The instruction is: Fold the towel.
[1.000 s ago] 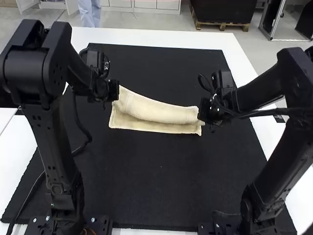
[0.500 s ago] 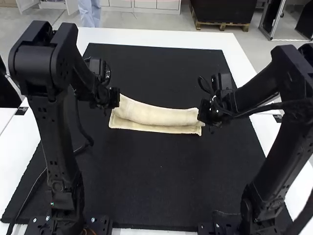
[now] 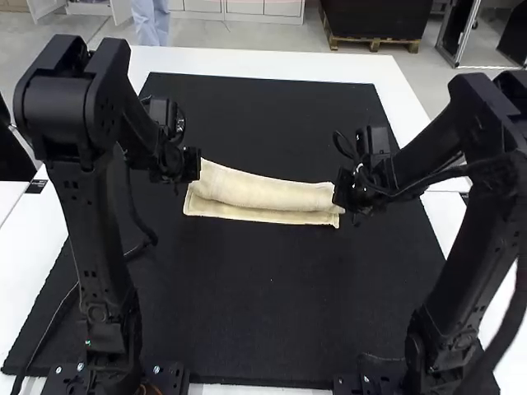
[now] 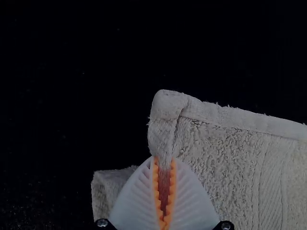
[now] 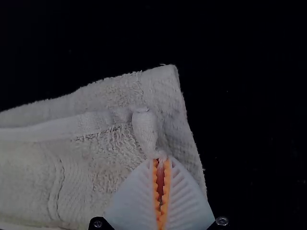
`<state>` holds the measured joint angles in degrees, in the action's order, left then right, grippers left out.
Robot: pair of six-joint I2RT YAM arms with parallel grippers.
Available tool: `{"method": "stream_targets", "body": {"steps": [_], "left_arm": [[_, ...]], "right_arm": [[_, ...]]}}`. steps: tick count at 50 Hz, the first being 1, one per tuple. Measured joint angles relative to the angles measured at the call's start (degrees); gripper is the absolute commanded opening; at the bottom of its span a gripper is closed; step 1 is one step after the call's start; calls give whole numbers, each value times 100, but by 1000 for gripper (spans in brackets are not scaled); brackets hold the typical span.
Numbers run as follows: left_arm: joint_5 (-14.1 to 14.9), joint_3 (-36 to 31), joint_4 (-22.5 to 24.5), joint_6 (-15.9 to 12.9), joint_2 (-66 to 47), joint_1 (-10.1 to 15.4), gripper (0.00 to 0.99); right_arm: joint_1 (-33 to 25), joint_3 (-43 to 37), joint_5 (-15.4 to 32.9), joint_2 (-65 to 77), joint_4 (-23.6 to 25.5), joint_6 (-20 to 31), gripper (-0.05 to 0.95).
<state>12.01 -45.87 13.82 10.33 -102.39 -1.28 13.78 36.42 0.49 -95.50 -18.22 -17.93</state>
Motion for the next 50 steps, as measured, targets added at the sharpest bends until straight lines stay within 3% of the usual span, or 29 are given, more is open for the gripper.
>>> {"method": "stream_targets", "body": {"steps": [50], "left_arm": [[2,190,286,-2,-282,-114,28]], "right_arm": [[0,0,-17,-533,-417,111,-3]]}}
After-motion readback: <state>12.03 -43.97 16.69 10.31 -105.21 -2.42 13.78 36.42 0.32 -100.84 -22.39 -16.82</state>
